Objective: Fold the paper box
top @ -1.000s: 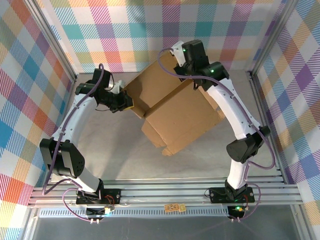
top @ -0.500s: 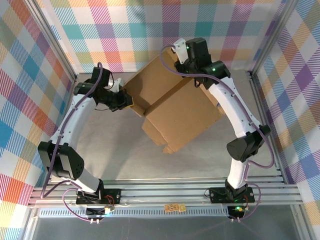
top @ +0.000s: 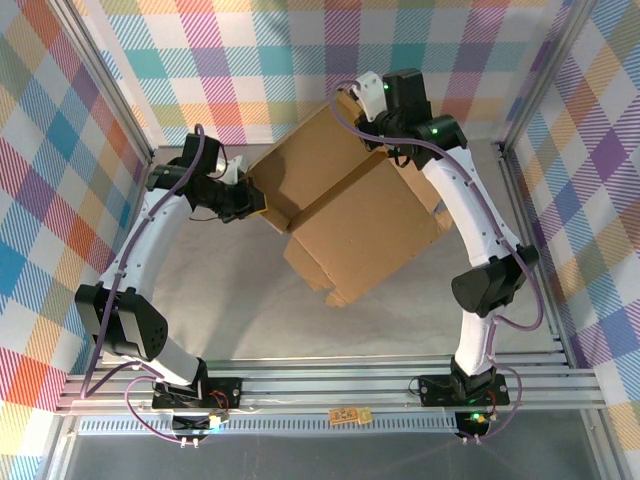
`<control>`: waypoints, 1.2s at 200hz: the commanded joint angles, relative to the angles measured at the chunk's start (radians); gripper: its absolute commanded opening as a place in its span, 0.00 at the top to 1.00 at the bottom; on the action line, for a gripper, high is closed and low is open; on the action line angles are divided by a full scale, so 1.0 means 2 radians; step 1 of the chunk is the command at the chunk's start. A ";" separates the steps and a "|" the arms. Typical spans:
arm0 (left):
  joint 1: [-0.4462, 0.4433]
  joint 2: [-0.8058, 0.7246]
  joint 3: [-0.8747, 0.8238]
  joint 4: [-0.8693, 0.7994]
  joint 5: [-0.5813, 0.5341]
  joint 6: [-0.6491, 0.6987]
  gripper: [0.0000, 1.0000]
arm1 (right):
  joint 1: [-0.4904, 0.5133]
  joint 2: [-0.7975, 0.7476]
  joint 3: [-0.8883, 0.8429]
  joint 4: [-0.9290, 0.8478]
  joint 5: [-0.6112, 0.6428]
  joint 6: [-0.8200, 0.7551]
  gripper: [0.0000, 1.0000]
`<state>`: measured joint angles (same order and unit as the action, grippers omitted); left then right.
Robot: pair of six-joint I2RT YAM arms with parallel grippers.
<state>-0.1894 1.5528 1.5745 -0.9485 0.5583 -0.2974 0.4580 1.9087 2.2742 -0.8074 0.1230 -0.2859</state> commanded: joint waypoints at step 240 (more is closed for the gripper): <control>-0.040 -0.040 0.004 -0.103 -0.352 -0.195 1.00 | 0.162 0.037 0.041 -0.033 0.450 0.057 1.00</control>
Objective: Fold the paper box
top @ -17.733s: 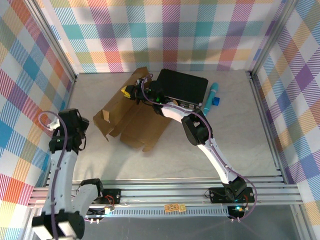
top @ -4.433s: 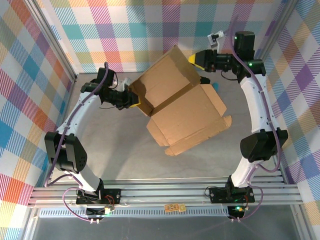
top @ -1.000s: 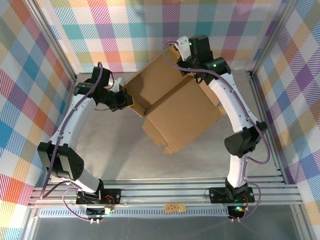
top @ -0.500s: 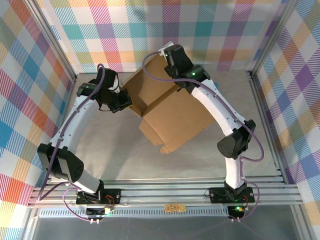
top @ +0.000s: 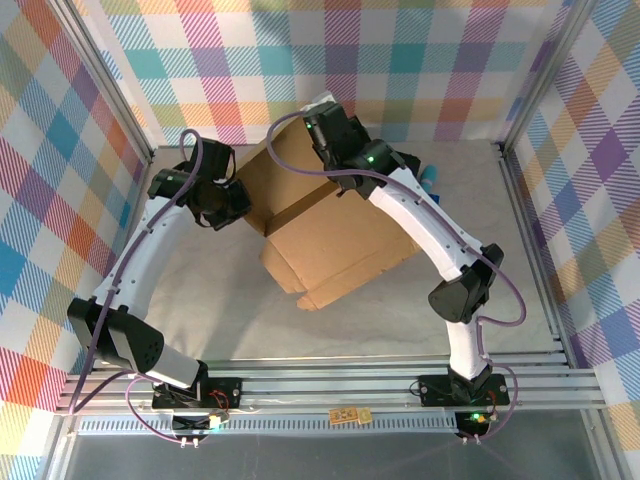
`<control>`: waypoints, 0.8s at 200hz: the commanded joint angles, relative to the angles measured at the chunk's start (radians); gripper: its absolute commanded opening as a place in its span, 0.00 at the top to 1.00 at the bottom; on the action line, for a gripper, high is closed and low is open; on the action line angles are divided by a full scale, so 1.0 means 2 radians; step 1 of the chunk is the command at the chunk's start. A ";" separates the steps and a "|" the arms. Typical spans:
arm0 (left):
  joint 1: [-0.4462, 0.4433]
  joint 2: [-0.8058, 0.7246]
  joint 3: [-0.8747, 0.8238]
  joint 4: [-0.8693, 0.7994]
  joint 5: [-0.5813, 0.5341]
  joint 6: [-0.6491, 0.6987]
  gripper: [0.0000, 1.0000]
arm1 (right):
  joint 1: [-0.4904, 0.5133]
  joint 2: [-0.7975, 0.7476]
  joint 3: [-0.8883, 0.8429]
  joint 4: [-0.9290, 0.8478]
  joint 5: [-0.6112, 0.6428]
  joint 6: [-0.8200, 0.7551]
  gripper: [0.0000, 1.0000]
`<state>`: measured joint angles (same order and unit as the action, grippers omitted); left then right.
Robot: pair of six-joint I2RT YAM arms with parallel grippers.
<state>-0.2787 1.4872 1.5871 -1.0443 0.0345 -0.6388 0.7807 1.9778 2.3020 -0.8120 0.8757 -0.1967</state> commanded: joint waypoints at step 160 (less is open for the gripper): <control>0.066 0.012 -0.143 0.190 0.101 -0.015 1.00 | 0.015 0.040 0.025 -0.112 -0.019 0.110 1.00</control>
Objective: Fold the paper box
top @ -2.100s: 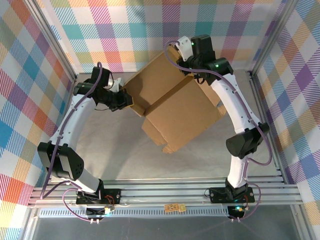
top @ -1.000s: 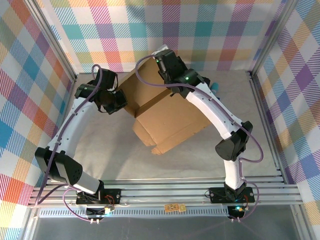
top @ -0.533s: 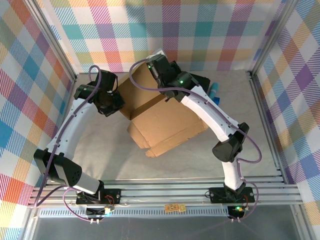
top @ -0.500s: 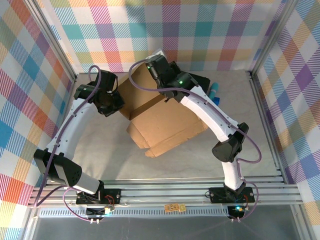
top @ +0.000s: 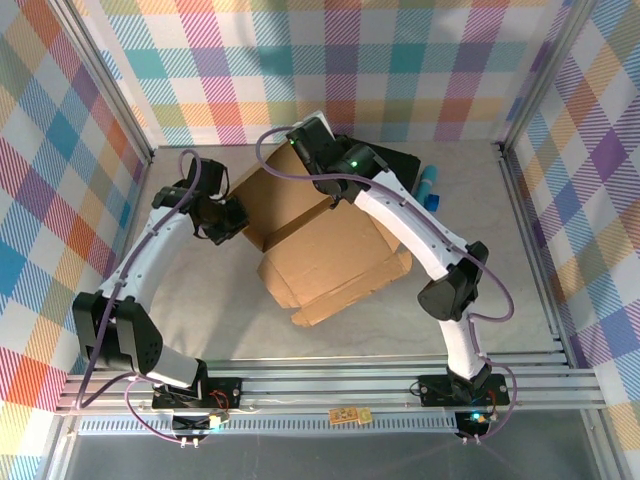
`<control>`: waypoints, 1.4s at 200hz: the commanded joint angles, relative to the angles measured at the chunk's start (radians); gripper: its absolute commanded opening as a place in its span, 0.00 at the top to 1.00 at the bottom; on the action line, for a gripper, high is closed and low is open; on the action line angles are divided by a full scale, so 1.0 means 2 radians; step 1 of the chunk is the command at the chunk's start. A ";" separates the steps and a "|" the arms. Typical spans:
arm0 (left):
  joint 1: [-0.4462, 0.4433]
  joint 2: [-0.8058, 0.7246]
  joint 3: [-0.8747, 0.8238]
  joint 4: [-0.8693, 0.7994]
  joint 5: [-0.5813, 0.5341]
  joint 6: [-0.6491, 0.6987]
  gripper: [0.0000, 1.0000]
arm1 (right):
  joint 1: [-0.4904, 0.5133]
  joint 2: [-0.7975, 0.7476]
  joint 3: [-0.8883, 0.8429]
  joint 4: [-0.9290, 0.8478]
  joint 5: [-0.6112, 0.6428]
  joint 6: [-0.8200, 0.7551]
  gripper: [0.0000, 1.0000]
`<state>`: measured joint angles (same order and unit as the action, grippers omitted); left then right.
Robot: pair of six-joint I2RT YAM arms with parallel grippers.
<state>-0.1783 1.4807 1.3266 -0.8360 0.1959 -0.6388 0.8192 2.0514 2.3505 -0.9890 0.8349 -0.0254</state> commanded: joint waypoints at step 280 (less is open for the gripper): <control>0.005 0.191 -0.100 0.375 0.099 -0.035 0.76 | -0.058 0.101 0.069 -0.116 -0.060 0.035 1.00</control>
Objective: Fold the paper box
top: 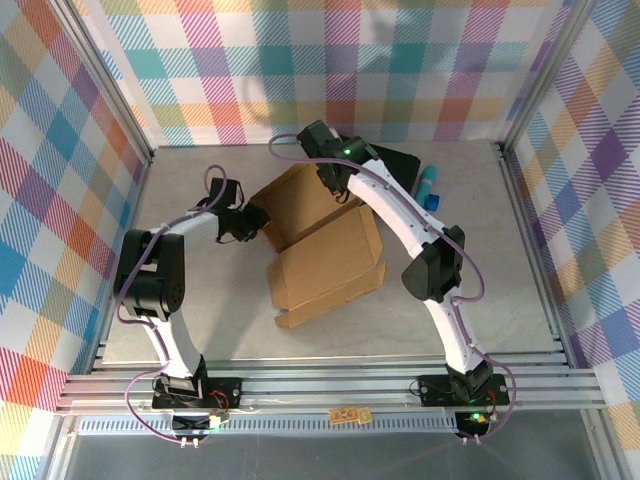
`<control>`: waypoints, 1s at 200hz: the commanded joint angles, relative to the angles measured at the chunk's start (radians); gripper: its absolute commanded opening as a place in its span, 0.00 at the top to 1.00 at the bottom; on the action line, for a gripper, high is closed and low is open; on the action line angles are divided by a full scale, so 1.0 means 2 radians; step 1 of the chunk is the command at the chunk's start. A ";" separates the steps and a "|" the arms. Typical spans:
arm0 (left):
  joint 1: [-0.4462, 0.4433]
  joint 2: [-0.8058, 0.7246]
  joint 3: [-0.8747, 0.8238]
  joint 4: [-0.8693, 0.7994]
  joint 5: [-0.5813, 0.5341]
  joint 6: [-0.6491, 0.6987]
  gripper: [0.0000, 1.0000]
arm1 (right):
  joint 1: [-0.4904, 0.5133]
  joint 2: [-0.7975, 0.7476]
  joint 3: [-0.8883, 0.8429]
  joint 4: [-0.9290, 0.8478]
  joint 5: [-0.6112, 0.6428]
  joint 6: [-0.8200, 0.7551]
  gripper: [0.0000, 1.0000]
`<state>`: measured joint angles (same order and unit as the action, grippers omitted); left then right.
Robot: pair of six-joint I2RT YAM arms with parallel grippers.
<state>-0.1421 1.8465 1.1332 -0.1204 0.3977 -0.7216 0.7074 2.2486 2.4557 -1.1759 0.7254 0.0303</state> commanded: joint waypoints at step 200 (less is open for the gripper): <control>-0.051 0.053 0.027 -0.056 -0.061 0.026 0.92 | -0.008 0.008 0.022 -0.030 -0.025 0.023 1.00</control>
<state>-0.2264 1.9141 1.1587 -0.1204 0.3477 -0.6895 0.6807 2.2623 2.4630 -1.2182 0.6975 0.0456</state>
